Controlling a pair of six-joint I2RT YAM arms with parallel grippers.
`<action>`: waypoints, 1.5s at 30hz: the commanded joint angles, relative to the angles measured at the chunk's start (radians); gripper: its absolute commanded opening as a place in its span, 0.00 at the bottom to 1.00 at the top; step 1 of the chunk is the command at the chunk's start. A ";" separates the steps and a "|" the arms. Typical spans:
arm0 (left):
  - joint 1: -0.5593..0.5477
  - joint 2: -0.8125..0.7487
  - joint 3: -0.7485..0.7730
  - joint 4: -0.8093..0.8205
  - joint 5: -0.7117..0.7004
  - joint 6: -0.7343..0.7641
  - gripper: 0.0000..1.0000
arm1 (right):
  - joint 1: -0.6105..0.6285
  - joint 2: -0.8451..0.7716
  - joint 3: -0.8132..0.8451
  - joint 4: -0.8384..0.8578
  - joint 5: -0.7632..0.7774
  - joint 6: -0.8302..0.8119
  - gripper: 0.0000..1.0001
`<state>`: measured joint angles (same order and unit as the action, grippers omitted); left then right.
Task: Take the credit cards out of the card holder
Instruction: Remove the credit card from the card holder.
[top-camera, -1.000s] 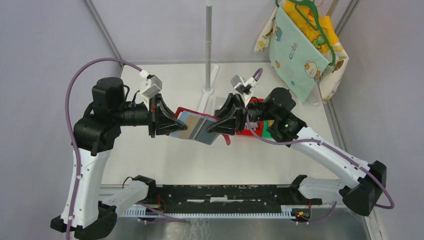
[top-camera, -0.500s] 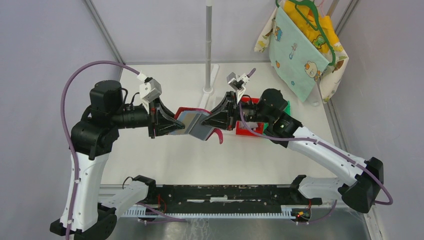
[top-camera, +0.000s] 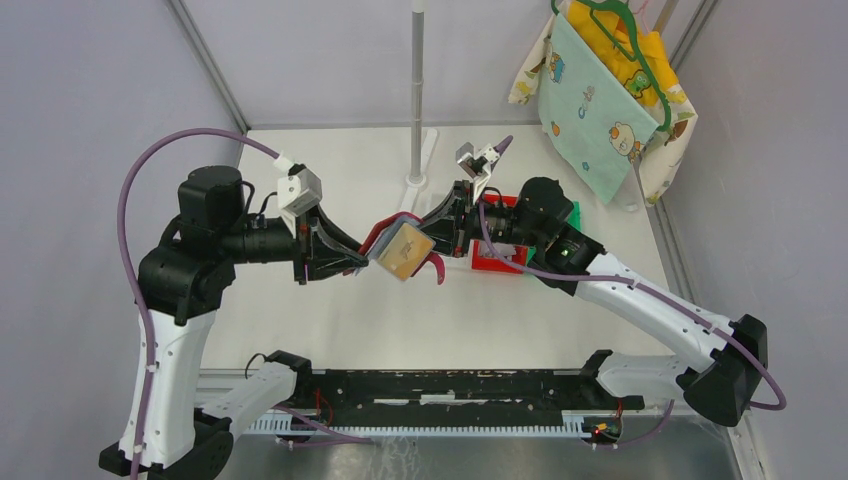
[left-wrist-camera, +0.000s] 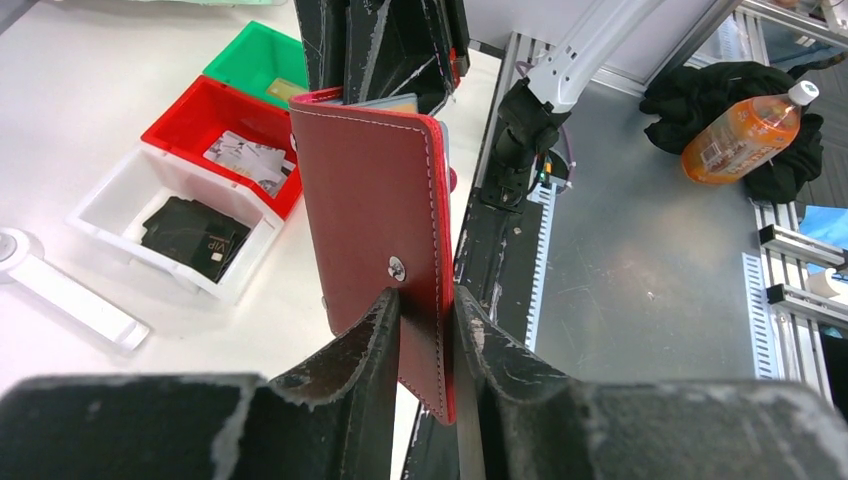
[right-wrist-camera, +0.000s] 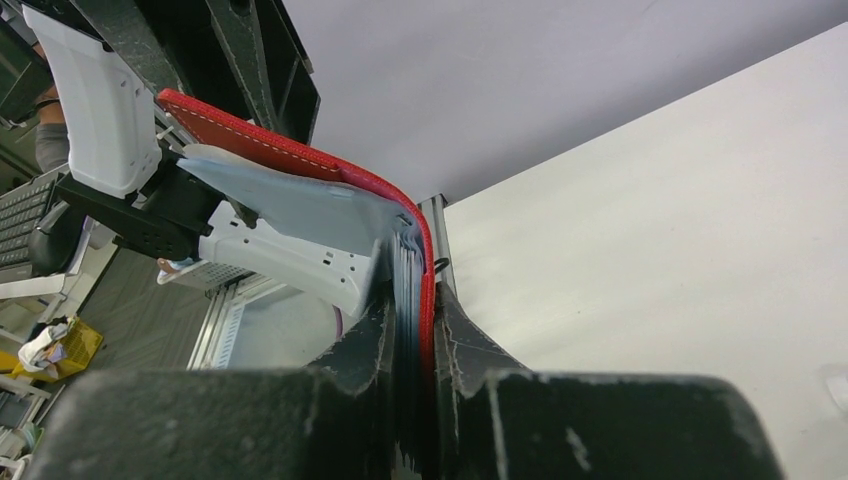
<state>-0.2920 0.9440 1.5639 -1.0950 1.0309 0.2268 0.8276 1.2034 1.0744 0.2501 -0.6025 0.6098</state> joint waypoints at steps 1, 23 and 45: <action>0.002 -0.006 0.006 0.051 -0.006 -0.004 0.31 | 0.001 -0.030 0.047 0.042 0.020 0.014 0.00; 0.002 -0.067 -0.160 0.346 -0.571 -0.144 0.43 | 0.093 -0.044 0.132 -0.125 0.148 -0.041 0.00; 0.003 -0.281 -0.353 0.406 -0.236 0.010 0.69 | 0.138 0.110 0.328 -0.404 0.516 0.043 0.00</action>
<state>-0.2920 0.6598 1.2549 -0.7013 0.7364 0.1761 0.9443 1.2881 1.3170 -0.2455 -0.1352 0.6037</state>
